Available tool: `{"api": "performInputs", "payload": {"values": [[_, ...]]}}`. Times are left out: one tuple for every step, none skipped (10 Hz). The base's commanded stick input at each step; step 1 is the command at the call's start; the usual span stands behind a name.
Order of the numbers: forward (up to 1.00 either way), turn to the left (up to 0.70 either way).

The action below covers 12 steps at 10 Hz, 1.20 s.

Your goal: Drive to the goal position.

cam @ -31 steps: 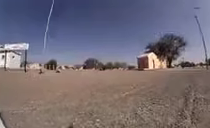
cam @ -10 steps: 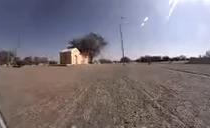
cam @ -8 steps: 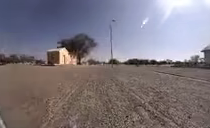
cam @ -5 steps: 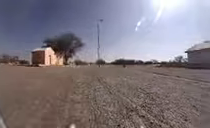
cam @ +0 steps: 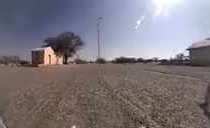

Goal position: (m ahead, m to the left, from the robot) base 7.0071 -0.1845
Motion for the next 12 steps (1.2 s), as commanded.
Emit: {"api": "performInputs", "payload": {"values": [[0.70,0.00],[0.70,0.00],[0.70,0.00],[0.70,0.00],[0.70,0.00],[0.70,0.00],[0.70,0.00],[0.70,0.00],[0.70,0.00],[0.70,0.00],[0.70,0.00],[0.70,0.00]]}}
